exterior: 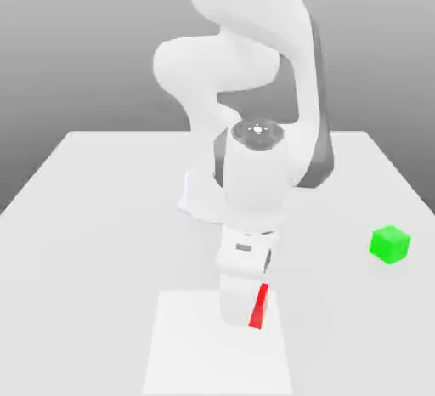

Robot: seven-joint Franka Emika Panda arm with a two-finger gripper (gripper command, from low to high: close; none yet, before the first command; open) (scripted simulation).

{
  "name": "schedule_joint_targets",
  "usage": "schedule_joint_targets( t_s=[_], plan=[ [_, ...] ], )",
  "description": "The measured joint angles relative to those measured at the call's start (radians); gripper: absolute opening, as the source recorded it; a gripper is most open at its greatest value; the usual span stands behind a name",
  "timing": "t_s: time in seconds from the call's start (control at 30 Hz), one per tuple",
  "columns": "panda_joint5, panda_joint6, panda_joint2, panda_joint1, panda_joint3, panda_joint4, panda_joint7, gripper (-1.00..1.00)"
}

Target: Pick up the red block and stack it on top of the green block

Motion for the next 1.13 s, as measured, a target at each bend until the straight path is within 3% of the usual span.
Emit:
schedule_joint_targets(
  t_s=[0.33,0.8,0.9,1.03,1.07,1.13],
  plan=[
    [-0.178,-0.204,-0.243,0.023,-0.063,-0.036,0.125,-1.00],
    [-0.119,-0.349,-0.326,0.554,0.274,0.026,-0.162,-1.00],
    [-0.142,-0.298,-0.265,0.593,0.311,0.034,-0.168,-1.00],
    [-0.229,-0.166,-0.124,0.610,0.279,0.042,-0.109,-1.00],
    [-0.243,-0.149,-0.105,0.609,0.277,0.043,-0.099,1.00],
    [-0.243,-0.149,-0.105,0.609,0.277,0.043,-0.099,1.00]
  ],
)
